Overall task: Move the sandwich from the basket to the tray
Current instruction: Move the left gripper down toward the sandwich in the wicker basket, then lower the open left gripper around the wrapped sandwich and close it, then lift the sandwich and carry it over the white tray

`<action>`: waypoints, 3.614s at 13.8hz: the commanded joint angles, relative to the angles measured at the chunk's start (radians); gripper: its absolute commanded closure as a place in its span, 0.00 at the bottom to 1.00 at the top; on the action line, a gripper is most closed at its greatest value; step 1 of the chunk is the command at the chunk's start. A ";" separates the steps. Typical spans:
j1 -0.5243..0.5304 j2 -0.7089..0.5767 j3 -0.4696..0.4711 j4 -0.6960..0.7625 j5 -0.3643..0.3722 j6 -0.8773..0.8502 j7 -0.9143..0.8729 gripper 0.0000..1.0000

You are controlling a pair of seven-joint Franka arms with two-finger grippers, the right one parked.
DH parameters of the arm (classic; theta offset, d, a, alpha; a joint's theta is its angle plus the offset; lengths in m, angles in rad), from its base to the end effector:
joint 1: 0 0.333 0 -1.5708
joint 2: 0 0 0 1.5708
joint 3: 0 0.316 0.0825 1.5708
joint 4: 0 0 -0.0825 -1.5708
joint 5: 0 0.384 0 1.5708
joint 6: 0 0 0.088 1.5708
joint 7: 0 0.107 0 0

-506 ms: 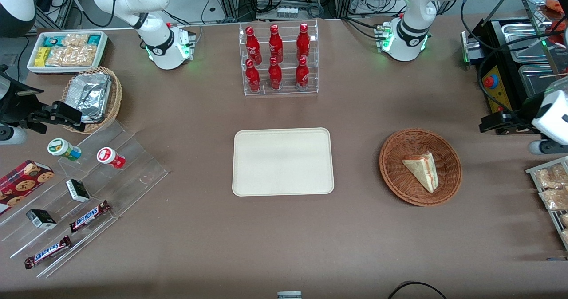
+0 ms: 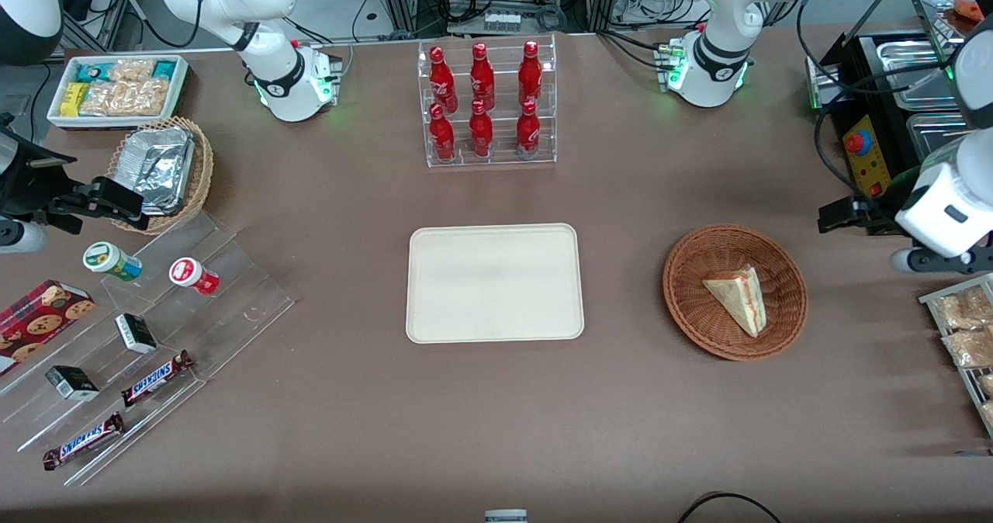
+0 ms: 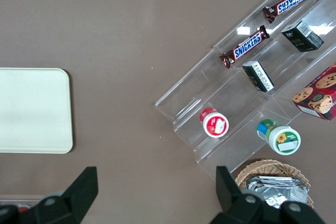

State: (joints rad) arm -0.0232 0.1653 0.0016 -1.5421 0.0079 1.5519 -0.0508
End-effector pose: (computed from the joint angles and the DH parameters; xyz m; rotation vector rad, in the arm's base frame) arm 0.5953 -0.0121 0.5412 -3.1181 -0.0448 0.2423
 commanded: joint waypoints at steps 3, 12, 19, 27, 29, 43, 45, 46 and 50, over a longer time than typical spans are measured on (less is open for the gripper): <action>-0.001 0.005 0.001 -0.178 0.017 0.219 -0.177 0.00; -0.027 0.011 -0.003 -0.548 0.061 0.704 -0.555 0.00; -0.046 0.062 -0.009 -0.632 0.061 0.902 -0.589 0.00; -0.075 0.111 -0.008 -0.635 0.063 0.944 -0.603 0.89; -0.075 0.103 -0.008 -0.632 0.073 0.930 -0.595 1.00; -0.205 0.167 -0.354 -0.090 0.024 0.281 -0.576 1.00; -0.329 0.250 -0.353 -0.058 0.035 0.368 -0.673 1.00; -0.366 0.284 -0.353 -0.047 0.038 0.417 -0.716 1.00; -0.481 0.414 -0.350 0.008 0.063 0.533 -0.753 1.00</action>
State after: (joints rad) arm -0.4620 0.5084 -0.3589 -1.6088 0.0449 2.0688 -0.7783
